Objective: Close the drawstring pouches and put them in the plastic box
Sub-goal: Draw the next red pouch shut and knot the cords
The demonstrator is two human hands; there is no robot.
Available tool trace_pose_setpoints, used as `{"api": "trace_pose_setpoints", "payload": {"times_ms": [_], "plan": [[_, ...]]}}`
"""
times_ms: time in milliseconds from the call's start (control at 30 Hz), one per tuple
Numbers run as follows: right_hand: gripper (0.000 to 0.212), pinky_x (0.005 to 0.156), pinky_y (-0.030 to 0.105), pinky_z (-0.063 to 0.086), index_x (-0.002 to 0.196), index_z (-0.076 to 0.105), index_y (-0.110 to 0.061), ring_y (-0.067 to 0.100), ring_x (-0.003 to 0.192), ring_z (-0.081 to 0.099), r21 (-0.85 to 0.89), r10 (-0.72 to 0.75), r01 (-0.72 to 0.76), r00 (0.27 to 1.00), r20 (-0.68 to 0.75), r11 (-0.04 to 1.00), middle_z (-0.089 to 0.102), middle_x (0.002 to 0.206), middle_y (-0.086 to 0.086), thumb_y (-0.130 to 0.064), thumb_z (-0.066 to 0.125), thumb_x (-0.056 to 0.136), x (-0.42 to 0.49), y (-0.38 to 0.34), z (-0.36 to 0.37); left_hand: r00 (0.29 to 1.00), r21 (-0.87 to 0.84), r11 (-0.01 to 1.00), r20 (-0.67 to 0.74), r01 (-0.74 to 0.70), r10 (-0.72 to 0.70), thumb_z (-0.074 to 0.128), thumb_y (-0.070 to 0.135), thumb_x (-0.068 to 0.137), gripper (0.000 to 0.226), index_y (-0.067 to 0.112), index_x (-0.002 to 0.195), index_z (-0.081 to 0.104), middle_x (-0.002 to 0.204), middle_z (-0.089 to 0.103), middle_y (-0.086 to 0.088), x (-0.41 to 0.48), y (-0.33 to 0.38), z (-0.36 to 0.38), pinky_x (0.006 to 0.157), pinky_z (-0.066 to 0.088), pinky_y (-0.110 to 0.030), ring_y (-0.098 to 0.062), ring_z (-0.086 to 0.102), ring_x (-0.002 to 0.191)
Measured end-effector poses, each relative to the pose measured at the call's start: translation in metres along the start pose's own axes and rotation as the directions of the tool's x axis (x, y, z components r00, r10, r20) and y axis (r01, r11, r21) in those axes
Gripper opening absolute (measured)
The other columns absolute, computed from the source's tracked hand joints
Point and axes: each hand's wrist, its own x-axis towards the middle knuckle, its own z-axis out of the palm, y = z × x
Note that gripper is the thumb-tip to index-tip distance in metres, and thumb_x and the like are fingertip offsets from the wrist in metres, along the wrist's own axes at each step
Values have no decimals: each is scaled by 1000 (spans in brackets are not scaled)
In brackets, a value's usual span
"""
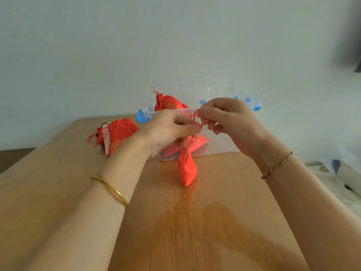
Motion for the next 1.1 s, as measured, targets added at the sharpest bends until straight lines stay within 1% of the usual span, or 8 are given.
{"api": "trace_pose_setpoints", "payload": {"times_ms": [67, 200, 333, 533, 700, 833, 967, 1100], "plan": [[15, 50, 19, 37, 79, 66, -8, 10, 57, 48, 59, 1, -1, 1000, -9, 998, 58, 68, 2, -12, 55, 89, 2, 1, 1, 1000, -9, 1000, -17, 2, -3, 64, 9, 84, 13, 8, 70, 61, 45, 49, 4, 4, -1, 0, 44, 38, -17, -10, 42, 42], [22, 48, 20, 37, 98, 65, -11, 10, 54, 50, 43, 71, -67, 990, -123, 997, 63, 83, 0, -22, 47, 95, 2, 11, 0, 1000, -172, 985, -4, 3, -4, 58, 7, 87, 10, 3, 82, 66, 54, 51, 1, 7, -4, -1, 44, 41, -15, -6, 42, 43], [18, 49, 24, 36, 107, 60, -17, 12, 52, 52, 23, 190, -189, 981, -34, 982, 64, 95, 1, -19, 48, 93, -7, 20, 1, 999, -262, 965, 47, 24, -13, 54, 7, 88, 13, 2, 86, 66, 59, 51, 0, 7, -5, -4, 45, 44, -15, -4, 43, 44], [22, 46, 13, 35, 80, 62, -9, 11, 55, 51, -172, 92, -83, 995, 43, 982, 63, 77, 2, -24, 53, 93, -10, 23, 6, 998, -289, 957, 63, 29, -11, 54, 7, 88, 11, 1, 87, 64, 57, 55, 1, 6, -6, -2, 43, 43, -15, -3, 44, 43], [24, 47, 19, 35, 70, 61, -13, 7, 49, 47, 26, 111, -111, 994, -5, 993, 59, 64, 0, -19, 52, 92, -11, 22, 2, 998, -333, 942, -21, 46, -56, 52, 7, 90, 13, 2, 93, 64, 59, 58, 1, 7, -8, -1, 41, 43, -14, -2, 50, 43], [19, 46, 20, 34, 68, 59, -11, 10, 49, 46, 86, 147, -155, 985, 92, 984, 57, 62, 3, -13, 58, 87, -13, 18, 3, 994, -348, 937, -82, 40, -73, 55, 5, 88, 10, 5, 91, 65, 69, 65, -3, 8, -10, -1, 46, 46, -14, -3, 58, 51], [14, 54, 26, 37, 72, 62, -9, 14, 56, 52, -105, 218, -199, 953, 212, 974, 60, 67, 5, -14, 56, 83, -16, 18, 3, 993, -281, 960, -112, 9, -42, 56, -6, 84, 13, 5, 85, 63, 70, 64, -3, 8, -10, -2, 49, 48, -13, -3, 58, 50], [28, 73, 33, 46, 84, 65, -10, 17, 76, 60, 100, 190, -185, 981, -42, 978, 68, 78, 4, -23, 41, 78, -7, 34, 0, 999, -59, 997, -9, -43, 43, 51, -12, 86, 20, 5, 91, 61, 81, 62, -12, 2, -6, -4, 45, 46, -14, -8, 57, 57]]}}
